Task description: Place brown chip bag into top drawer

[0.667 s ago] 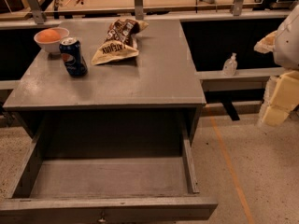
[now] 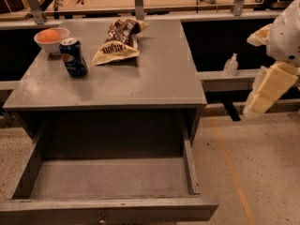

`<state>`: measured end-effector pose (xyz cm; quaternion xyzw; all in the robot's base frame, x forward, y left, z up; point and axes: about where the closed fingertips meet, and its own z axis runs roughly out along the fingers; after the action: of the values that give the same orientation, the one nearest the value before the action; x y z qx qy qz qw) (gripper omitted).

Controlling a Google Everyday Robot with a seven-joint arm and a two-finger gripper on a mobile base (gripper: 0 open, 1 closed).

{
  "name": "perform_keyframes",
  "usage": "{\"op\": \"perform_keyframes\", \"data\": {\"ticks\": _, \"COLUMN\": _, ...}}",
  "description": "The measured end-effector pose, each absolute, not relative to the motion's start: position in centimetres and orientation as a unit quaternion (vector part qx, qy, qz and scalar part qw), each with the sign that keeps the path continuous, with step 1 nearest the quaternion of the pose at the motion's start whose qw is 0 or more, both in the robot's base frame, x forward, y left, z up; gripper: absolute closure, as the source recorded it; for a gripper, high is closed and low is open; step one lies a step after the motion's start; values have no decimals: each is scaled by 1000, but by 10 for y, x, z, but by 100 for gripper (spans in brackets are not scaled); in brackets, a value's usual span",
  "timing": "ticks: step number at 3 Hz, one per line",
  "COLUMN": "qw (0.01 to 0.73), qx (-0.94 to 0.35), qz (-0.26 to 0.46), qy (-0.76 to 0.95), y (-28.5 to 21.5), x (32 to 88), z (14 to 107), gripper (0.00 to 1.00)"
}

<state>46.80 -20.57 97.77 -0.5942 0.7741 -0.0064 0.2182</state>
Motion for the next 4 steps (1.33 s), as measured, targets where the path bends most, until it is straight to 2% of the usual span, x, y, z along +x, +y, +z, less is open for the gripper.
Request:
{"op": "perform_keyframes", "data": {"ticks": 2, "qw": 407, "qx": -510, "qz": 113, "qy": 749, "y": -145, "x": 599, "z": 982, "gripper": 0}}
{"op": "perform_keyframes", "data": {"ticks": 3, "qw": 449, "qx": -466, "qz": 134, "qy": 750, "y": -104, "x": 644, "z": 975, "gripper": 0}}
{"op": "perform_keyframes", "data": {"ticks": 4, "qw": 483, "qx": -438, "qz": 122, "qy": 748, "y": -103, "x": 664, "z": 986, "gripper": 0}}
